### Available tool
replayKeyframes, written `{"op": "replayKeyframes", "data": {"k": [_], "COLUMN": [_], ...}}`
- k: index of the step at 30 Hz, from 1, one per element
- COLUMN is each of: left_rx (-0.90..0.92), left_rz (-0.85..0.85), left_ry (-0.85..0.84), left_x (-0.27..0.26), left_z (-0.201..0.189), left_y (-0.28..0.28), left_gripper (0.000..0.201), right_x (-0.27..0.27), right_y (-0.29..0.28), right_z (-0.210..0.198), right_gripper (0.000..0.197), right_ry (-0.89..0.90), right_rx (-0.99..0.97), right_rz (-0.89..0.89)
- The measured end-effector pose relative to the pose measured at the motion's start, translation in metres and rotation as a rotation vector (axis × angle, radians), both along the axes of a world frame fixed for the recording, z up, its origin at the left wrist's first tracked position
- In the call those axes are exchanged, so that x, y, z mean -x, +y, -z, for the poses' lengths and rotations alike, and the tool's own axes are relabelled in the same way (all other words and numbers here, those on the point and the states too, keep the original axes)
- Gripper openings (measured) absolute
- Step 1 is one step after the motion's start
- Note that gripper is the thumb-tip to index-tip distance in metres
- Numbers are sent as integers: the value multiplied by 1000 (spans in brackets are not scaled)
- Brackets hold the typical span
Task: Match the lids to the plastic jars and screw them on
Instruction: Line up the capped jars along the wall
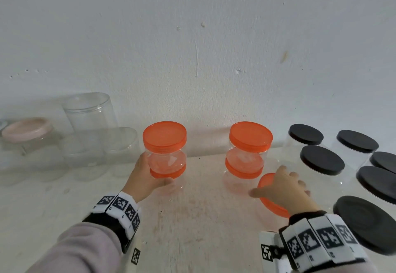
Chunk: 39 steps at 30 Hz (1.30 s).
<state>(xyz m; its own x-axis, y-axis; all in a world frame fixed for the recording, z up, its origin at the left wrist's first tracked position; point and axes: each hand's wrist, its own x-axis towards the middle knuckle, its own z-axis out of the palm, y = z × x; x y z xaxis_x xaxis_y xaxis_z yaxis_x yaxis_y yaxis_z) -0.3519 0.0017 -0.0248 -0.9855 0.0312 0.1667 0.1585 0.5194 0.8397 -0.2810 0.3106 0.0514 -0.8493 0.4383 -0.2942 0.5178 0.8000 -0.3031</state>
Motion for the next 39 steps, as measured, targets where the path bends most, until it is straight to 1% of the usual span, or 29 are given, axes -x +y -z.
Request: {"op": "replayKeyframes", "data": {"k": [2,4,6,9,12,14,16,18,20,24,28,30,33,36,39], "left_rx": [5,-2,-5,8,5,1,-13,-26,-22,-33,-41,-38,-44,-28,-27], "left_rz": [-20,-29,-31,-46,-61,-70,-93,-109,-117,-127,-143,-166,-222,-318,-359], "left_ry": [-16,-15,-10,-20,-23,-22,-35,-39,-38,-37,-41,-42,-48,-93,-104], "left_x": [0,-1,-3,-6,-9,-11,-12,-13,-14,-15,-15,-14,-11,-8,-4], "left_z": [2,3,2,1,-1,-2,-3,-4,-5,-6,-6,-7,-7,-8,-10], "left_y": [-1,-2,-3,-6,-6,-4,-3,-2,-1,-1,1,3,8,15,23], "left_gripper": [92,88,86,89,86,83,85,86,87,90,92,91,92,101,103], "right_x": [-1,-1,-3,-9,-11,-8,-4,4,15,37,56,65,74,79,84], "right_y": [0,1,2,-2,-18,-36,-59,-81,-98,-112,-115,-115,-114,-113,-115], "right_z": [4,4,4,5,8,10,14,18,21,26,29,30,36,46,56], "right_gripper": [116,113,106,98,104,112,115,116,113,107,103,105,109,119,126], "right_ry": [-69,-96,-94,-73,-42,-15,8,28,61,137,179,201,245,252,271], "right_rx": [-45,-42,-34,-45,-1,49,81,78,56,-19,8,35,128,211,293], "right_rz": [-5,13,14,-38,-157,-276,-391,-479,-511,-507,-508,-511,-487,-395,-316]}}
